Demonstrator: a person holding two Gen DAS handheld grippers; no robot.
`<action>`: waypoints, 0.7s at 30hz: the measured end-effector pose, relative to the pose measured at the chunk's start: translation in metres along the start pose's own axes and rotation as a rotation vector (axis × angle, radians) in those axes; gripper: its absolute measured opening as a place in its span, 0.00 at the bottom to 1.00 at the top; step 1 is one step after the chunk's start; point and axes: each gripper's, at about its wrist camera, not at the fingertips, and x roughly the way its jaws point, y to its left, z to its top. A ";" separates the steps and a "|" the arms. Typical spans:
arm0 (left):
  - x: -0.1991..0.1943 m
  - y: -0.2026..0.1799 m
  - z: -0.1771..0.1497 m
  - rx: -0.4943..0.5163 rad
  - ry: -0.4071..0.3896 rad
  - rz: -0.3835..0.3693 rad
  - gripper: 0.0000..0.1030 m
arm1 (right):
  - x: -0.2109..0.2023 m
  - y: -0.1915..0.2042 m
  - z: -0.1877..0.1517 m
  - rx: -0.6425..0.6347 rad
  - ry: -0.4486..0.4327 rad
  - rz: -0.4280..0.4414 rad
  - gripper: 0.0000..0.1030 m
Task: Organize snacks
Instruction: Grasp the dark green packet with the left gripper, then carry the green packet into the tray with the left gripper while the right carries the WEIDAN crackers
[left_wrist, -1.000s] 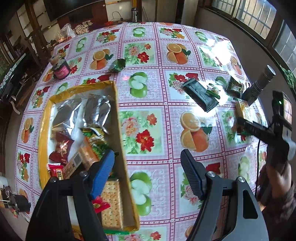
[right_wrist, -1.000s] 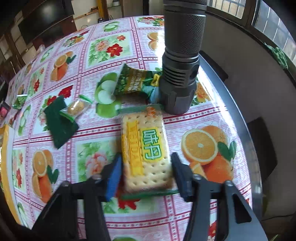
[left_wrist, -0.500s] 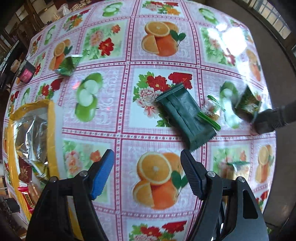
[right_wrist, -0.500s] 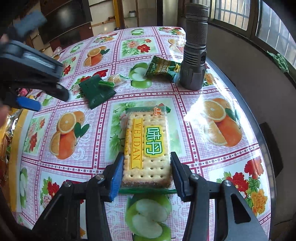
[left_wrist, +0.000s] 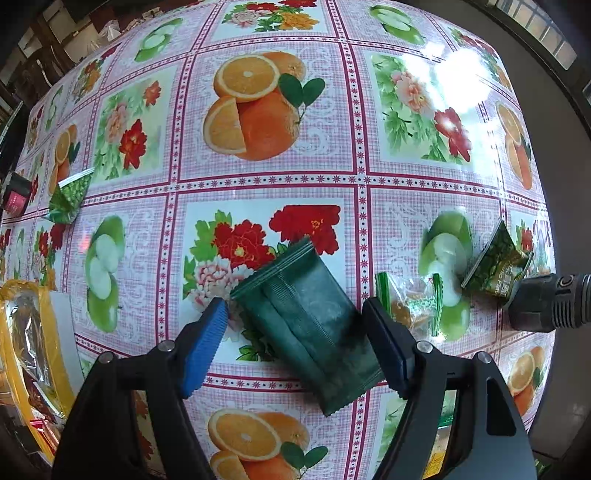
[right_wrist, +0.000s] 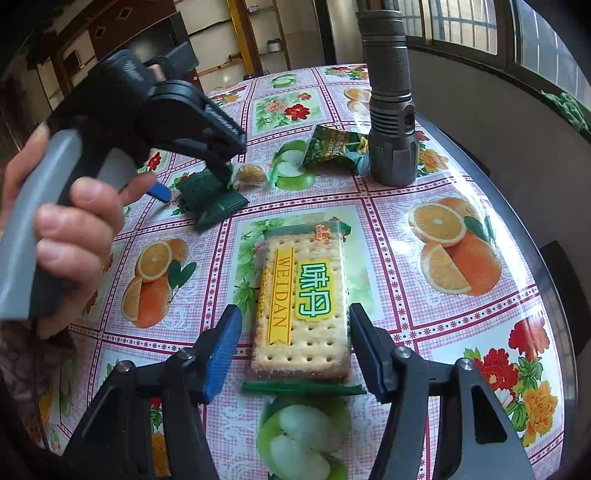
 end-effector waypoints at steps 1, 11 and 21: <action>0.002 -0.002 0.002 0.012 0.001 0.027 0.76 | 0.000 0.000 0.000 0.002 -0.001 0.004 0.60; -0.009 0.016 -0.021 0.083 0.013 0.001 0.45 | -0.001 -0.001 0.000 -0.009 -0.010 -0.016 0.50; -0.025 0.050 -0.081 0.120 -0.004 -0.016 0.45 | -0.002 0.000 0.002 -0.004 0.027 0.006 0.45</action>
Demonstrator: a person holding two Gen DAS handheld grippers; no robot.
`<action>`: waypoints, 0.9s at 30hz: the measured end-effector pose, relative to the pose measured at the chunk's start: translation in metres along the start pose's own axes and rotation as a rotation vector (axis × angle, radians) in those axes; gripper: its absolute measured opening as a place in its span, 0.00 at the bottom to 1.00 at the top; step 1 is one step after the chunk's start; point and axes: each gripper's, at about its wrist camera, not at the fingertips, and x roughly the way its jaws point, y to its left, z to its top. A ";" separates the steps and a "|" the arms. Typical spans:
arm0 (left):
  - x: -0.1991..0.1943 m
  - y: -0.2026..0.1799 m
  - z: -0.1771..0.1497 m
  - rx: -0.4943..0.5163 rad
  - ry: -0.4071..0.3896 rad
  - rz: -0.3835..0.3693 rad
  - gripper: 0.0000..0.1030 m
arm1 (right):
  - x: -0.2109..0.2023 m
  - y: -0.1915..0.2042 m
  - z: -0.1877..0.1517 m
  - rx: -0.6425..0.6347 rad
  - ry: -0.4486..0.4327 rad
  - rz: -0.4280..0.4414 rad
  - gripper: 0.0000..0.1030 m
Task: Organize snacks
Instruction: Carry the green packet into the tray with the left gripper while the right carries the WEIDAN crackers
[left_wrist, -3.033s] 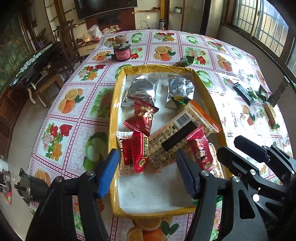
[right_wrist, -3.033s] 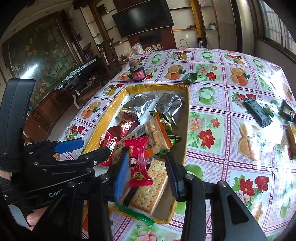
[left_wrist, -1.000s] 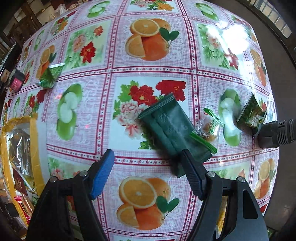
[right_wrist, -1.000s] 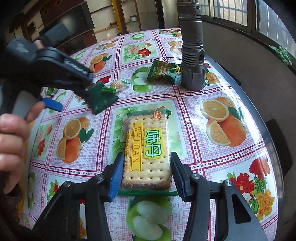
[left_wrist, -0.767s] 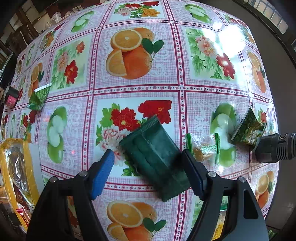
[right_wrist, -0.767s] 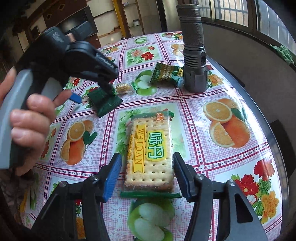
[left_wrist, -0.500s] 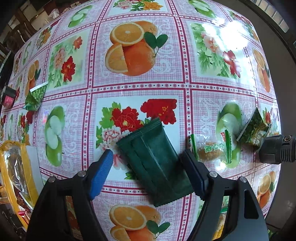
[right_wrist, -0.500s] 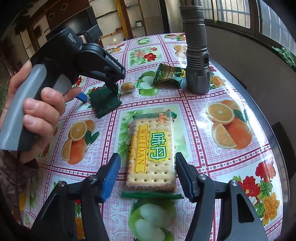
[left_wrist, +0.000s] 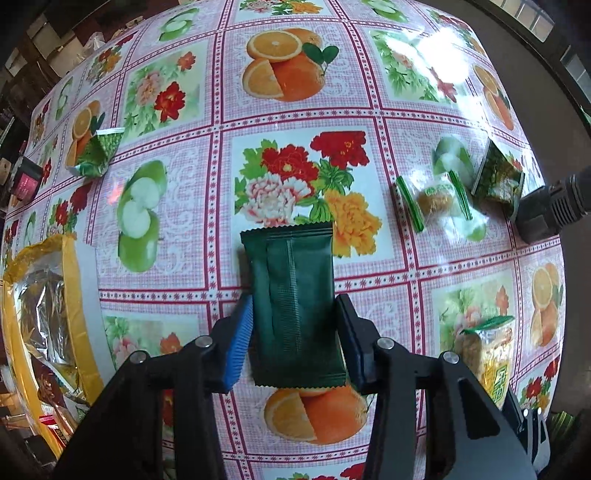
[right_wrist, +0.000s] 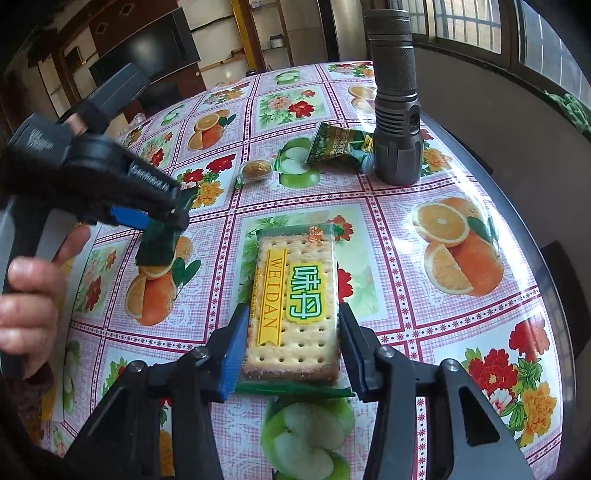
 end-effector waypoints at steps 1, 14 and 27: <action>-0.001 0.002 -0.006 -0.001 -0.001 -0.003 0.45 | 0.000 0.001 -0.001 -0.004 0.004 -0.006 0.45; -0.036 0.026 -0.118 0.023 -0.085 0.012 0.45 | -0.029 0.018 -0.028 -0.040 0.006 -0.033 0.45; -0.068 0.031 -0.199 0.131 -0.165 -0.041 0.45 | -0.051 0.027 -0.053 0.013 -0.006 0.006 0.45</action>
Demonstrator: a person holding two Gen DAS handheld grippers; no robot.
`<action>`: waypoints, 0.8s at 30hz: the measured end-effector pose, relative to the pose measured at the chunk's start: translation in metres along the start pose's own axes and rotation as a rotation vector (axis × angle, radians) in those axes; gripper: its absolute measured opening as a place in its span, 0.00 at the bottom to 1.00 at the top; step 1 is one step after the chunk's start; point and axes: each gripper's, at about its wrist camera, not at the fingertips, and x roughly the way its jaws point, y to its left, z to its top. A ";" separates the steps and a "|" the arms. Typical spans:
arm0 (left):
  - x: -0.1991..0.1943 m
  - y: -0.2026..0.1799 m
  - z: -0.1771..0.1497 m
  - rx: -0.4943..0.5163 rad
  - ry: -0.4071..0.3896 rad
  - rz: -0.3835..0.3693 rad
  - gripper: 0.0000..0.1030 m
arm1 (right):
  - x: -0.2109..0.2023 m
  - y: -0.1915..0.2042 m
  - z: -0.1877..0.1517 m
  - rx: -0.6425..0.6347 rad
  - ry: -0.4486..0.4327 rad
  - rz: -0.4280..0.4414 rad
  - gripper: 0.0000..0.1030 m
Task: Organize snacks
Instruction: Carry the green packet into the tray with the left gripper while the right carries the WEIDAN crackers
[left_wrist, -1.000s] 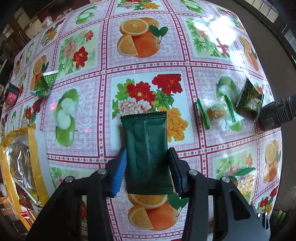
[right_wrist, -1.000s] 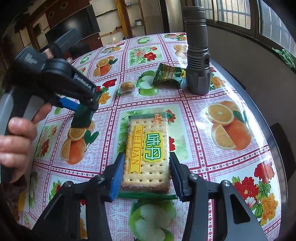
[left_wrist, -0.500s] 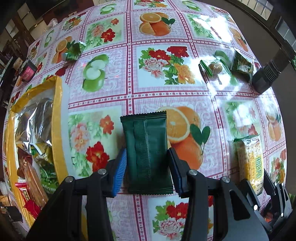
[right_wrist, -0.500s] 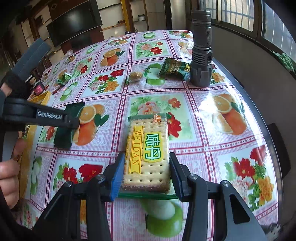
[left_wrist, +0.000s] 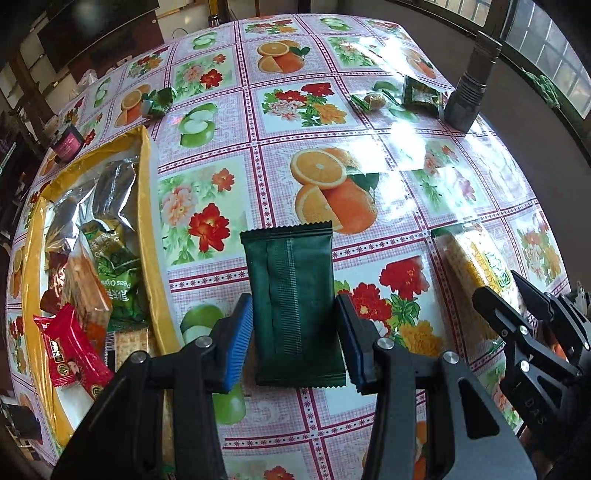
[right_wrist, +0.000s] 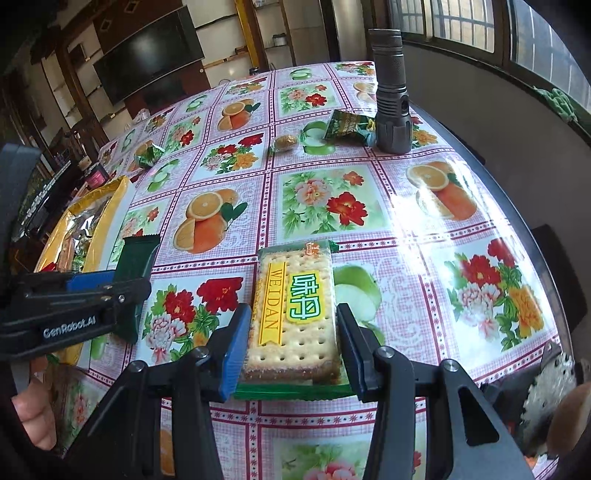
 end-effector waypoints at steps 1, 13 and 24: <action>-0.004 0.002 -0.005 0.005 -0.007 -0.008 0.45 | 0.000 0.000 0.000 0.009 0.002 0.019 0.45; -0.016 0.009 -0.009 0.024 -0.023 -0.044 0.45 | 0.002 0.002 0.003 0.012 0.020 -0.011 0.37; -0.001 0.005 -0.003 0.027 0.016 -0.058 0.45 | 0.041 0.042 0.013 -0.238 0.192 -0.113 0.54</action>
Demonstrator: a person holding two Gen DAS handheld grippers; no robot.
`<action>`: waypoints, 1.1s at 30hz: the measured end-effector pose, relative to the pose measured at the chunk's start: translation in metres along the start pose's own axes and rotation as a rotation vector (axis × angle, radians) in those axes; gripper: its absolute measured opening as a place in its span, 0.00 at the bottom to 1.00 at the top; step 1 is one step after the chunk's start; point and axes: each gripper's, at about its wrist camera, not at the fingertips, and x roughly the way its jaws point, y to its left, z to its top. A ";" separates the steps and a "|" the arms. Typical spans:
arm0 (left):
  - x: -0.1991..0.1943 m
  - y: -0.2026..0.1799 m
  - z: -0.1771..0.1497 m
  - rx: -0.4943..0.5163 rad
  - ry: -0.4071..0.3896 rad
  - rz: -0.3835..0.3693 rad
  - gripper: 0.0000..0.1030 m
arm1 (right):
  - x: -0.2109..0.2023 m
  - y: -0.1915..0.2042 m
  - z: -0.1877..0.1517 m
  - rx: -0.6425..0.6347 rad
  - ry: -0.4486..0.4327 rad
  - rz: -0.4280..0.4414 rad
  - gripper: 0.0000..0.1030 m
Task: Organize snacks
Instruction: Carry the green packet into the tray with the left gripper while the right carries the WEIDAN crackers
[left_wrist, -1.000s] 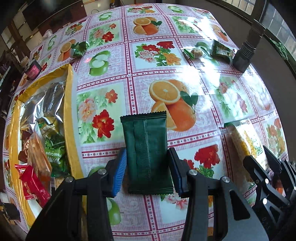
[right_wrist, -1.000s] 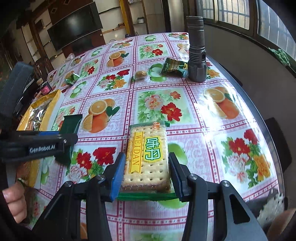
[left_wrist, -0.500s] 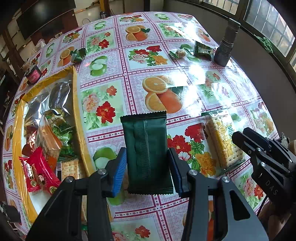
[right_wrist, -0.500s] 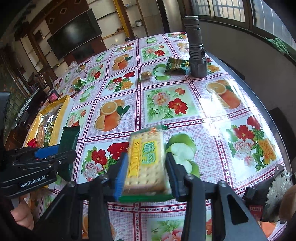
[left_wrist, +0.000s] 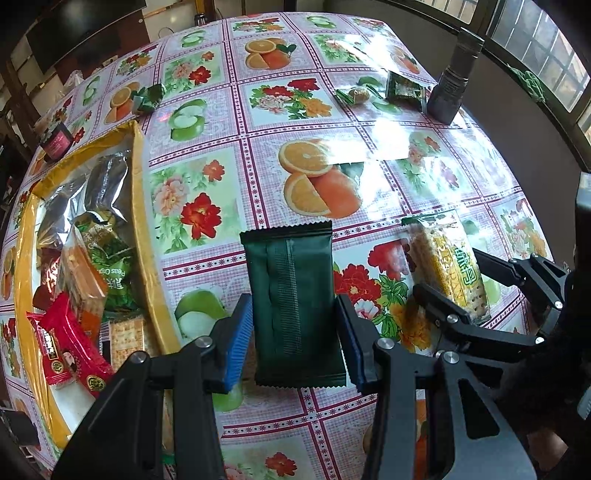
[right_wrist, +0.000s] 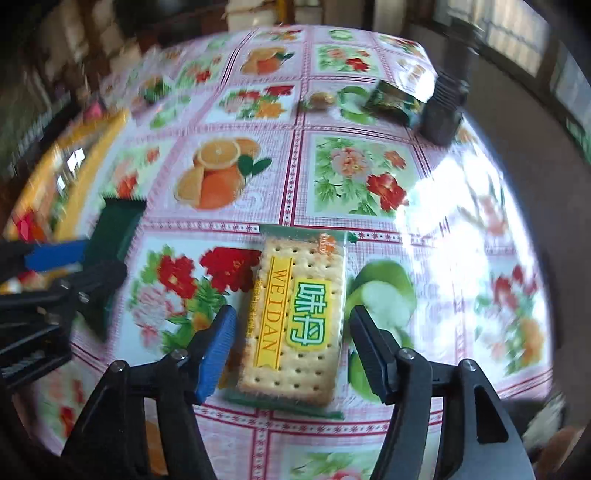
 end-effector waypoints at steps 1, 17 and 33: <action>0.001 0.000 0.000 0.002 0.002 0.001 0.45 | -0.001 0.000 0.001 0.001 0.008 0.006 0.45; -0.020 0.000 -0.015 0.024 -0.048 -0.032 0.45 | -0.052 -0.009 -0.019 0.098 -0.098 0.055 0.45; -0.079 0.073 -0.014 -0.109 -0.167 -0.013 0.45 | -0.086 0.067 0.030 0.002 -0.221 0.241 0.45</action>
